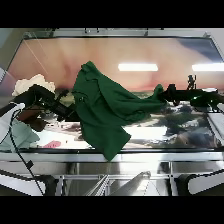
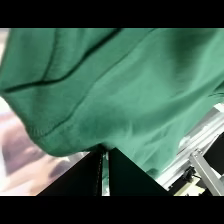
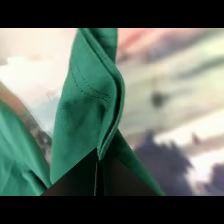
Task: Fold the shirts.
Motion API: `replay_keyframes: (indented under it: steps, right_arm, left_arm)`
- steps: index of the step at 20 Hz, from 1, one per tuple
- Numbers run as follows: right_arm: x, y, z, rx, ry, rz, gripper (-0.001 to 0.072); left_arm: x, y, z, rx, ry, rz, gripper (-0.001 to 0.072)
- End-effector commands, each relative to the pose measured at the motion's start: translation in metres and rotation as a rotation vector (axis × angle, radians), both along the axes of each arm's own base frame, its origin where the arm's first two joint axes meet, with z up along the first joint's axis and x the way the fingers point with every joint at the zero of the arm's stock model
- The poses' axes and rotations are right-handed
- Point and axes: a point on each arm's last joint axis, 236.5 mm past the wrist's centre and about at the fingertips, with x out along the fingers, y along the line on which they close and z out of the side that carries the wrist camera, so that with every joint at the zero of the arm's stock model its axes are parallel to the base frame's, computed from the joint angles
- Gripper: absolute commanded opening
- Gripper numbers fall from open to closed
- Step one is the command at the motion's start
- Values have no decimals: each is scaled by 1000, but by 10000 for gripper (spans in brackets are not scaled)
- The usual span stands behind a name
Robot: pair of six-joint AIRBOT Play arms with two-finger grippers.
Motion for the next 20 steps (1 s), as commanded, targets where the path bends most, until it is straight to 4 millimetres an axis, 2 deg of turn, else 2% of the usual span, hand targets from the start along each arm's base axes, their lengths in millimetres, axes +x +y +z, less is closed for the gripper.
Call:
replay_keyframes:
  steps: [1, 2, 3, 4, 5, 6, 7, 8, 9, 10, 11, 12, 13, 14, 15, 17, 20]
  right_arm:
    - [4, 11, 21, 28, -35, 27, 19]
    - [6, 14, 45, 44, -96, 49, 19]
    - [7, 16, 85, 87, -189, 64, 19]
    - [8, 16, 145, 162, -333, 71, 19]
    - [4, 11, 214, 233, -510, 62, 19]
    - [-9, -3, 292, 268, -726, 34, 19]
    - [-26, -23, 359, 243, -922, -25, 19]
    - [-48, -48, 418, 168, -1084, -123, 19]
    - [-67, -73, 454, 40, -1169, -230, 19]
    - [-85, -99, 474, -137, -1194, -348, 20]
    - [-100, -117, 481, -279, -1168, -433, 20]
    - [-113, -128, 478, -401, -1119, -481, 20]
    - [-120, -131, 469, -499, -1066, -479, 20]
    - [-122, -132, 451, -551, -988, -460, 20]
    - [-120, -129, 430, -549, -914, -425, 20]
    - [-110, -115, 387, -484, -794, -321, 21]
    - [-85, -95, 335, -369, -666, -201, 20]
  left_arm:
    - [15, 1, 15, -58, -35, 34, 20]
    - [25, -4, 36, -139, -72, 47, 20]
    - [38, -14, 77, -274, -146, 52, 20]
    - [51, -22, 134, -423, -255, 51, 20]
    - [57, -22, 186, -504, -355, 36, 20]
    - [57, -18, 238, -524, -489, -3, 20]
    - [56, -9, 283, -490, -634, -34, 20]
    - [55, 1, 333, -434, -806, -51, 20]
    - [50, 11, 378, -372, -964, -56, 20]
    - [45, 22, 423, -304, -1110, -33, 21]
    - [38, 32, 457, -249, -1211, 3, 21]
    - [31, 43, 485, -191, -1305, 34, 21]
    - [25, 51, 500, -147, -1360, 55, 22]
    - [22, 59, 504, -110, -1379, 69, 22]
    - [23, 63, 500, -94, -1368, 77, 22]
    - [34, 64, 476, -137, -1289, 100, 22]
    - [65, 57, 414, -243, -1090, 114, 22]
